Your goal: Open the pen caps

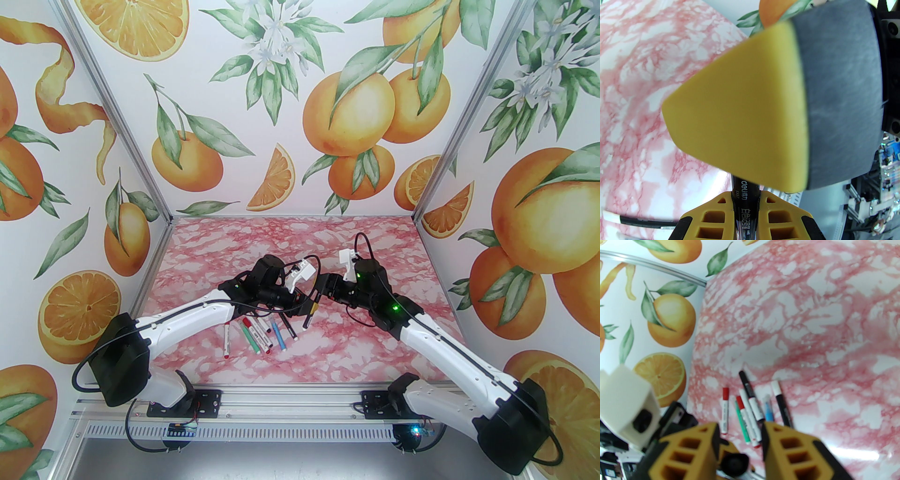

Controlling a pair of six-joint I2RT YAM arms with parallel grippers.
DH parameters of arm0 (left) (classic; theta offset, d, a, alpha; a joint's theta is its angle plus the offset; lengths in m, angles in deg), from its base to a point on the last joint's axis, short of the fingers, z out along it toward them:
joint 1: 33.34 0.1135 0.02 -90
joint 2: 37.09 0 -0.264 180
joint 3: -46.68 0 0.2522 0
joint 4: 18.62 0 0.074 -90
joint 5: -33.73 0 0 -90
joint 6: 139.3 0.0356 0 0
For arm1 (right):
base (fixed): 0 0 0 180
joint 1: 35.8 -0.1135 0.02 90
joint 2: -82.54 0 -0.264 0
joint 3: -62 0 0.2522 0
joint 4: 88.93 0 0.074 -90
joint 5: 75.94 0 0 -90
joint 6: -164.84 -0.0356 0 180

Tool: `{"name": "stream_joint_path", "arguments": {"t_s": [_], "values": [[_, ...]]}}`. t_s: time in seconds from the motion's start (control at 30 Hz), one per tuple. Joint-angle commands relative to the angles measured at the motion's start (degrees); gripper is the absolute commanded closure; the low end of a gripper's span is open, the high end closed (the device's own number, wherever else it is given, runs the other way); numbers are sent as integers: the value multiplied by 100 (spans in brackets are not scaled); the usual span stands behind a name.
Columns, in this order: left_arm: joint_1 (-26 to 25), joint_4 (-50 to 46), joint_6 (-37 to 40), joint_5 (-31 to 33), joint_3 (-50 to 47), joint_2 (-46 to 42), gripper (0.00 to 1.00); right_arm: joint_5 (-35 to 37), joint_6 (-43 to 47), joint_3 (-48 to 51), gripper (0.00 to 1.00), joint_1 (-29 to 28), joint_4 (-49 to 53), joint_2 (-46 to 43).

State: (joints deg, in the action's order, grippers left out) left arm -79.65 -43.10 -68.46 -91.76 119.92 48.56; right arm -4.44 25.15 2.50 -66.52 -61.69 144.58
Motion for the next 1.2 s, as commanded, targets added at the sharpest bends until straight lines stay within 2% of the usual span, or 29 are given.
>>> {"name": "stream_joint_path", "arguments": {"t_s": [0.0, 0.27, 0.67, 1.1, 1.17], "values": [[-28, 121, 44, -22, 186, -57, 88, -117, 54, 56, 68, -32, 70, 36], [-30, 123, 35, -2, 204, -13, 88, -131, 100, 38, 75, -40, 129, 72], [-45, 79, 36, 5, 186, -22, 88, -165, 126, 12, 70, -57, 140, 146], [-87, 78, 37, 63, 173, -12, 88, -129, 118, 30, 87, -87, 128, 118], [-90, 158, 22, 59, 124, -35, 80, -89, 101, 38, 88, -81, 117, 54]]}}
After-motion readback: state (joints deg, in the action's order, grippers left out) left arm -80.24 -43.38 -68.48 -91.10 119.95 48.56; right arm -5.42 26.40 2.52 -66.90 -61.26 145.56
